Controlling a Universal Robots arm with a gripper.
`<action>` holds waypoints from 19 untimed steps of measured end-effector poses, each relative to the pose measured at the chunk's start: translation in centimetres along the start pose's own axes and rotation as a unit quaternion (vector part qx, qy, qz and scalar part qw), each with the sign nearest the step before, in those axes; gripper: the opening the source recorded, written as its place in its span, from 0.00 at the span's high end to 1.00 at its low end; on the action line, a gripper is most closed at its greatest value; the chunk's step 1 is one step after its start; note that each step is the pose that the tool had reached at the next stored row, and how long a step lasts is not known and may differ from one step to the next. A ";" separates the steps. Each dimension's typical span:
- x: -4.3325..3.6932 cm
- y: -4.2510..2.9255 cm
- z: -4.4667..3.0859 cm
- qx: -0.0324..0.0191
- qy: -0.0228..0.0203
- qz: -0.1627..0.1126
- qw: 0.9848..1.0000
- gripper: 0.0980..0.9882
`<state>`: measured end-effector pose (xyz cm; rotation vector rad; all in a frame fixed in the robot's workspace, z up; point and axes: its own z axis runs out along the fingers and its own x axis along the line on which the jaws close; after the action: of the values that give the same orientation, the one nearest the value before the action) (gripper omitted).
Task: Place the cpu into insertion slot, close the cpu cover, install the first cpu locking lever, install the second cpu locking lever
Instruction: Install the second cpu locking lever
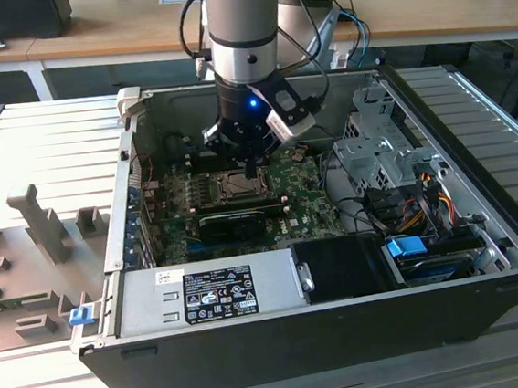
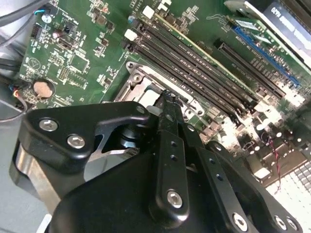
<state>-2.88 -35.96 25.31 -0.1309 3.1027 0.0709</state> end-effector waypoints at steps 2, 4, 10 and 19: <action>0.11 -0.37 0.22 -0.004 0.004 0.000 1.000 0.99; 0.15 -0.59 0.46 -0.007 0.011 0.001 1.000 0.99; 2.02 -0.72 1.51 -0.017 0.020 -0.007 1.000 0.99; 3.23 -1.03 3.24 -0.031 0.019 -0.020 0.999 0.99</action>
<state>-5.90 -37.10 21.91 -0.1994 3.1362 0.1655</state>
